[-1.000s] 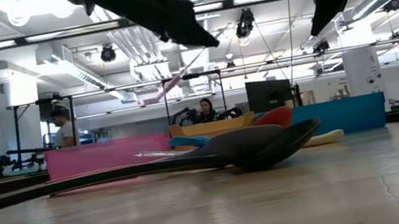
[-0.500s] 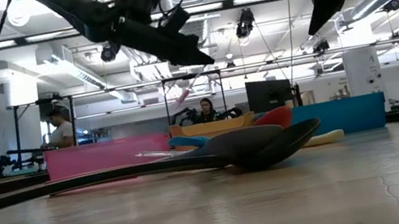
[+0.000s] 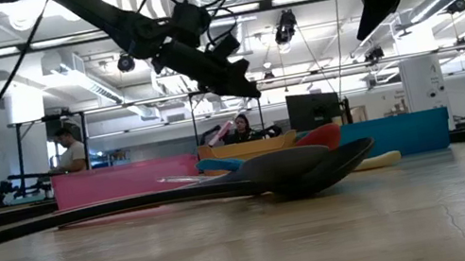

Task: Pick & Place Kitchen Items
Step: Put the pink spatula into the yellow bin

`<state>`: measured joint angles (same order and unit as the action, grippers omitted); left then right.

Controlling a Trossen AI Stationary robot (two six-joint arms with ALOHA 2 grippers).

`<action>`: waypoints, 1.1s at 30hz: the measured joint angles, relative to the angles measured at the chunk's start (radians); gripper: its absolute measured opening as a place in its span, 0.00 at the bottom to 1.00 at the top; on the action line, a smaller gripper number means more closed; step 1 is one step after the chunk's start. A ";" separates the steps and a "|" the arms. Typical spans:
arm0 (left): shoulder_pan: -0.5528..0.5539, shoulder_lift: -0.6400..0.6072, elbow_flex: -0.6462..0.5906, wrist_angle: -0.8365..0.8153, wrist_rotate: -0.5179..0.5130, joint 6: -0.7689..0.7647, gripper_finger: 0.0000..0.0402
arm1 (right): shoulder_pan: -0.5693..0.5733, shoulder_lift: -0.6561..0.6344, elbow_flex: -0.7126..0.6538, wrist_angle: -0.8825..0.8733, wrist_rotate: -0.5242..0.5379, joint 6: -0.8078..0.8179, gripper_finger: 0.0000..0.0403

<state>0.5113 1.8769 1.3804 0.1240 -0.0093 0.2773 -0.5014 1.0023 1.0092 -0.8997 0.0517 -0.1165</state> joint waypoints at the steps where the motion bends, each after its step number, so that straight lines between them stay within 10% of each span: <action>1: 0.004 0.013 0.013 -0.011 0.000 -0.007 0.18 | 0.000 0.000 0.000 0.000 0.000 0.000 0.02; 33: 0.045 0.292 0.190 -0.169 -0.021 -0.034 0.18 | 0.000 0.000 0.000 0.000 0.000 -0.018 0.02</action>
<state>0.5564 2.1693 1.5700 -0.0449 -0.0303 0.2436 -0.5018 1.0023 1.0092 -0.8997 0.0517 -0.1345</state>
